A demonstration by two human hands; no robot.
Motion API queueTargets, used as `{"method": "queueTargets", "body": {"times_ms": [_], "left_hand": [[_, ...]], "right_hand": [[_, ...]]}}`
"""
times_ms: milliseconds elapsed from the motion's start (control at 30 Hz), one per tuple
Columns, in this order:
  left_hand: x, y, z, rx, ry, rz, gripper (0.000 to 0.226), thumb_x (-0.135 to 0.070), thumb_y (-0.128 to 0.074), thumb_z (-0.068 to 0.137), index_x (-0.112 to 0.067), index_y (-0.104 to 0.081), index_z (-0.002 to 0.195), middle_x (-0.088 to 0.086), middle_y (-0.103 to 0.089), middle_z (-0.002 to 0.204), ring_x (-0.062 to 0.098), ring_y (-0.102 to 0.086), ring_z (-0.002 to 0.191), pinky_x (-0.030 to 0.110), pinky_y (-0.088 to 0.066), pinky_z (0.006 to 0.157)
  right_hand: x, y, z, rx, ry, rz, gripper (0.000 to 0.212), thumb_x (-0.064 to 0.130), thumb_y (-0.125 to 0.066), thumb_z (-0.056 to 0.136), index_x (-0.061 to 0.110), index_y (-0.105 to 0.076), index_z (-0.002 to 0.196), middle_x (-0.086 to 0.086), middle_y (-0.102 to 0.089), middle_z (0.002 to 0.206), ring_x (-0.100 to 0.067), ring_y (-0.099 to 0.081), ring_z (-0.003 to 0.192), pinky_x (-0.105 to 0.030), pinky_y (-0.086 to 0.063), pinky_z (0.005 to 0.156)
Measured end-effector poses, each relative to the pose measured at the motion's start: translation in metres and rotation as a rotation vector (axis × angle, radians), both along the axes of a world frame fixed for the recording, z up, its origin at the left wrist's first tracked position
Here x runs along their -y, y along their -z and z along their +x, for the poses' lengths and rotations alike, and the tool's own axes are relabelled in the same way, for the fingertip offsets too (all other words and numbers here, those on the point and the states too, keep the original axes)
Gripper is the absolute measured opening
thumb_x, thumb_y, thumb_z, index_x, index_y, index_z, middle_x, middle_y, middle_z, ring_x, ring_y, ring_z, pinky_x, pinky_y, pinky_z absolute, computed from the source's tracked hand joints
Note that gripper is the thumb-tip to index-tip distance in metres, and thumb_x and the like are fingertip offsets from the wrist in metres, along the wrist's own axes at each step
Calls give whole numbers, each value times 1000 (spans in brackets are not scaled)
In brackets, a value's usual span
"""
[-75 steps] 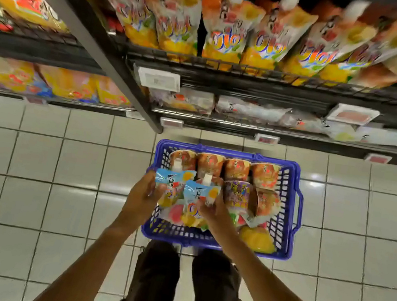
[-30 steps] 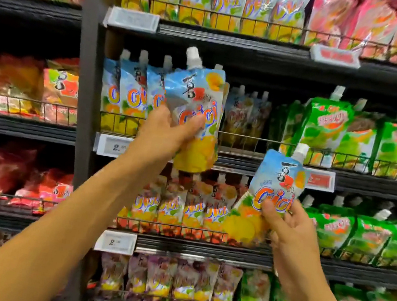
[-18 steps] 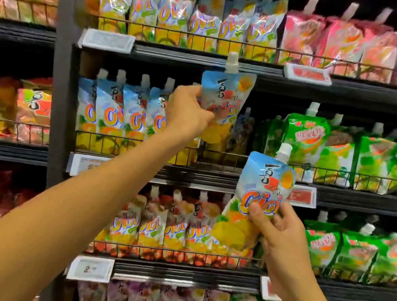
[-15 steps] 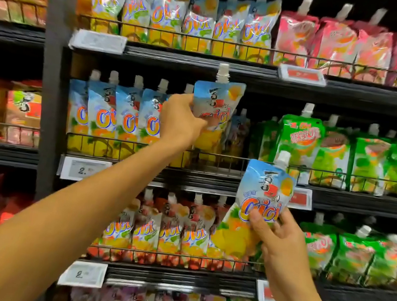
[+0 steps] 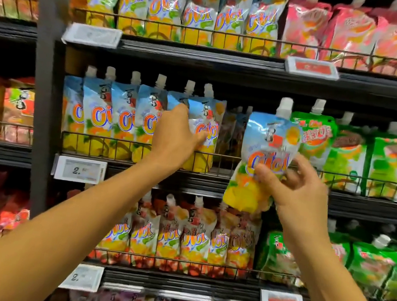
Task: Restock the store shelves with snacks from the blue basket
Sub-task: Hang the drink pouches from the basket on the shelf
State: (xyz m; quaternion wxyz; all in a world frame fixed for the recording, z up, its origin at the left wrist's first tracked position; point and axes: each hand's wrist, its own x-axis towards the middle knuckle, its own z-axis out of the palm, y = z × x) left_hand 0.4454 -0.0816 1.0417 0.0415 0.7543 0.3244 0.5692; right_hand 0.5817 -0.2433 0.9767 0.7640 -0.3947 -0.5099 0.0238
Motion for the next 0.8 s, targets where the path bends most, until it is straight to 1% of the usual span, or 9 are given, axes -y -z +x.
{"method": "queueTargets", "body": {"times_ms": [100, 167, 267, 367, 467, 533, 667, 700, 800], "left_hand": [[2, -1, -2, -68, -50, 8, 34, -27, -77, 82, -5, -50, 85, 8, -54, 71, 21, -50, 63, 26, -31, 51], [4, 0, -3, -103, -86, 47, 30, -25, -75, 85, -6, -51, 82, 8, -55, 67, 17, -49, 58, 24, -31, 48], [6, 2, -8, -122, -121, 83, 25, -22, -72, 87, -3, -60, 99, 13, -67, 86, 26, -62, 77, 39, -52, 65], [4, 4, -14, -116, -119, 64, 31, -25, -73, 87, -6, -61, 109, 10, -70, 94, 28, -65, 89, 45, -55, 78], [4, 8, -18, -117, -158, 41, 33, -33, -73, 86, -17, -62, 114, -3, -73, 90, 22, -67, 92, 40, -53, 78], [5, 11, -20, -104, -186, 43, 31, -36, -71, 87, -23, -63, 114, -8, -73, 87, 17, -67, 92, 32, -47, 71], [8, 15, -24, -90, -207, 50, 27, -39, -70, 87, -27, -64, 111, -12, -73, 83, 11, -67, 87, 25, -30, 58], [8, 15, -25, -91, -215, 50, 28, -39, -70, 87, -27, -64, 112, -12, -73, 84, 11, -67, 87, 25, -30, 57], [7, 16, -25, -85, -218, 38, 28, -40, -69, 88, -28, -64, 113, -12, -74, 87, 11, -67, 90, 27, -34, 63]], "right_hand": [[-15, -30, -1, 48, 71, 99, 34, 13, -78, 82, 25, -63, 109, 1, -77, 97, -12, -73, 89, -24, -59, 70], [-27, -48, -3, 85, 133, 172, 34, 13, -75, 85, 29, -58, 109, 0, -74, 101, -11, -71, 93, -27, -59, 76], [-48, -67, 1, 125, 213, 220, 34, 13, -70, 90, 32, -51, 110, 3, -67, 104, -8, -66, 95, -30, -57, 82], [-69, -73, 10, 102, 236, 92, 37, 1, -60, 92, 25, -48, 117, -1, -66, 107, -12, -64, 99, -38, -57, 88], [-83, -70, 17, 105, 225, -115, 35, 3, -57, 93, 19, -47, 122, -5, -65, 114, -18, -64, 104, -44, -55, 91], [-90, -66, 18, 103, 208, -245, 31, 10, -57, 95, 15, -47, 124, -7, -62, 118, -22, -62, 107, -47, -55, 92], [-94, -65, 18, 134, 210, -370, 27, 16, -51, 99, 7, -50, 125, -12, -61, 117, -23, -60, 105, -31, -51, 77], [-95, -66, 18, 146, 211, -389, 27, 17, -50, 100, 7, -50, 125, -12, -62, 117, -23, -60, 104, -31, -51, 76], [-95, -70, 16, 134, 207, -477, 25, 16, -45, 101, 2, -53, 120, -19, -63, 118, -35, -62, 110, -50, -53, 93]]}}
